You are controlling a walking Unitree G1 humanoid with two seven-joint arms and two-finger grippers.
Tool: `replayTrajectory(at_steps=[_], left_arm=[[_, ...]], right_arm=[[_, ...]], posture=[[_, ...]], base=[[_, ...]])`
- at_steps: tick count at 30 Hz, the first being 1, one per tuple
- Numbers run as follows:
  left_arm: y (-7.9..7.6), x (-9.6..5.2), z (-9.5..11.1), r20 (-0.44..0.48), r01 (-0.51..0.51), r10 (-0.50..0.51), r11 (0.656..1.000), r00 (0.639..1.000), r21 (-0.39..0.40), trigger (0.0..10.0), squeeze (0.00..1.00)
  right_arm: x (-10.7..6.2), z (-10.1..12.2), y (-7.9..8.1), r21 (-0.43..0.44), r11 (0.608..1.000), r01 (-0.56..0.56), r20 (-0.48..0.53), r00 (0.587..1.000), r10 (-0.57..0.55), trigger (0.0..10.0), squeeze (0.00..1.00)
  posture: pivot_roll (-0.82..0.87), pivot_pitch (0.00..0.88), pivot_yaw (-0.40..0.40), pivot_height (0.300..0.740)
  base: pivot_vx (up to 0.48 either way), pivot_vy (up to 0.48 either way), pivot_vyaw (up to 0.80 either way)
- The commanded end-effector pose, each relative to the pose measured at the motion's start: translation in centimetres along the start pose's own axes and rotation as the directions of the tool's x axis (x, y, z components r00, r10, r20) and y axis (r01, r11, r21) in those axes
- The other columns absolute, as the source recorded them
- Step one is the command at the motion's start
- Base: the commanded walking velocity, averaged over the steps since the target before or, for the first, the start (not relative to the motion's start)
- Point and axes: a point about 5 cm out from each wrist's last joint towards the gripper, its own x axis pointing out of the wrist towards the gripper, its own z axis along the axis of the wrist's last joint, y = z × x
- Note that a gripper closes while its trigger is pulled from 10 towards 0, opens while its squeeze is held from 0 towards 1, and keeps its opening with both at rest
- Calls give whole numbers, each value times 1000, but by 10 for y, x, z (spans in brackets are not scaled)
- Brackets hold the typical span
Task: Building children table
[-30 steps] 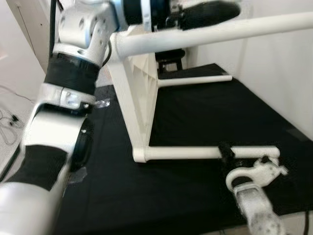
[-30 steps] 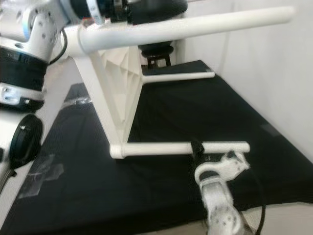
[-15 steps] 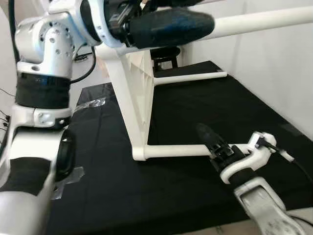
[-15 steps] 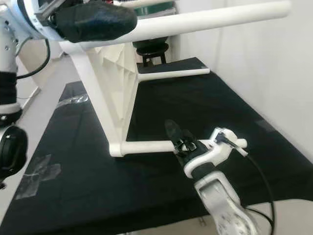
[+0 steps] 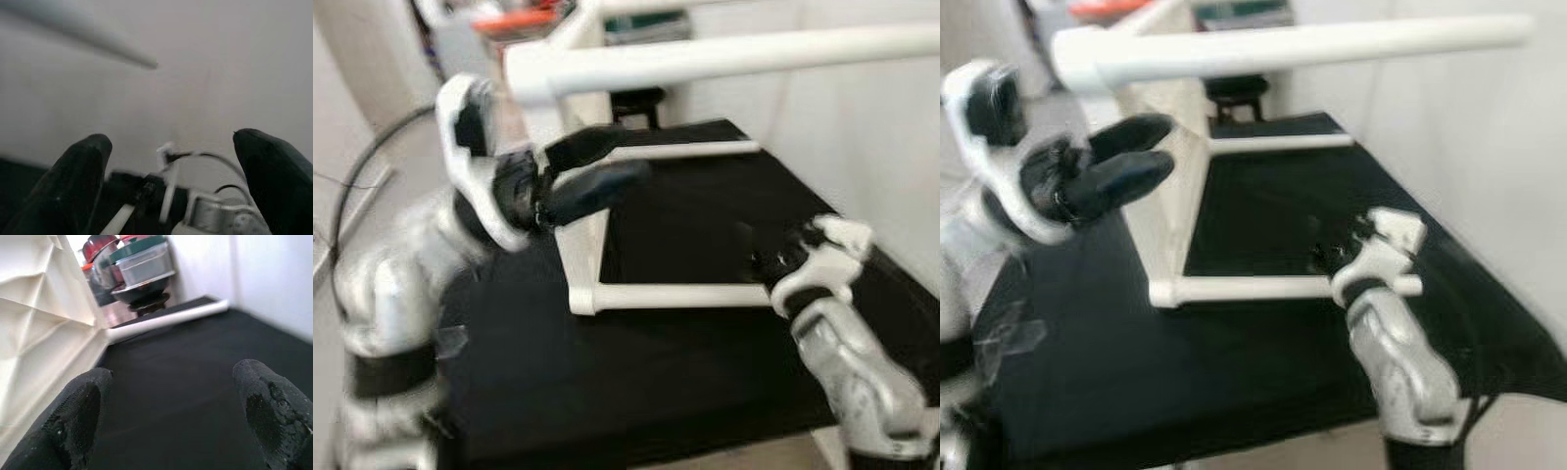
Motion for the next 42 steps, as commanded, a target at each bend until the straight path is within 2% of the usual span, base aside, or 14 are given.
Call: replayTrajectory(at_steps=[1,4,5,8,9,13,21,22,26,27,29,32,34,42], left_arm=[[2,-2,0,14,-79,79,997,997,27,10000,0],[3,-4,-8,20,-132,132,991,991,3,10000,0],[11,-8,-35,40,-318,322,945,946,-73,10000,0],[16,-11,-46,34,-404,409,909,912,-102,10000,0],[20,-16,-56,12,-478,482,872,876,-107,10000,0],[25,-22,-71,-46,-555,554,827,831,-90,10000,0],[22,-24,-85,-89,-563,556,818,826,-116,9608,0],[17,-22,-90,-99,-545,536,830,838,-120,0,0],[10,-19,-94,-125,-523,511,848,850,-86,0,0],[8,-17,-98,-164,-524,519,851,839,15,0,0],[8,-17,-98,-164,-524,519,851,839,15,0,0],[14,-20,-100,-163,-580,597,802,786,139,0,0],[21,-26,-102,-162,-639,673,738,722,219,0,0],[22,-29,-112,-211,-645,685,728,697,235,0,0]], right_arm=[[3,-3,6,-37,999,-21,0,1000,21,10000,0],[5,-3,7,-56,998,-25,3,1000,25,10000,0],[11,-4,8,-100,995,-9,8,1000,10,10000,0],[14,-5,6,-122,992,5,11,1000,-4,10000,0],[15,-5,4,-140,990,21,13,1000,-20,10000,0],[17,-6,0,-160,986,44,12,999,-43,10000,0],[18,-8,-6,-209,974,88,9,996,-88,10000,0],[19,-8,-7,-238,966,100,10,995,-100,10000,0],[20,-9,-7,-258,960,105,16,994,-105,10000,0],[22,-10,-7,-275,956,102,17,995,-102,10000,0],[22,-10,-7,-275,956,102,17,995,-102,10000,0],[23,-12,-7,-283,954,100,19,995,-99,10000,0],[23,-12,-6,-290,953,93,22,996,-90,10000,0],[24,-9,-2,-313,947,71,38,997,-62,10000,0]], posture=[[-25,9,23,740],[-25,9,23,740],[-26,0,14,740],[-26,0,14,740],[-28,0,18,740],[-29,0,20,740],[-30,0,14,740],[-29,0,7,740],[-29,0,1,740],[-35,0,-4,740],[-35,0,-4,740],[-38,0,-8,740],[-44,2,-4,740],[-43,4,-5,740]], base=[[0,0,0],[0,0,0],[0,0,0],[0,0,0],[0,0,0],[0,0,0],[0,0,0],[0,0,0],[0,0,0],[0,0,0],[0,0,0],[0,0,0],[0,0,0],[0,0,0]])
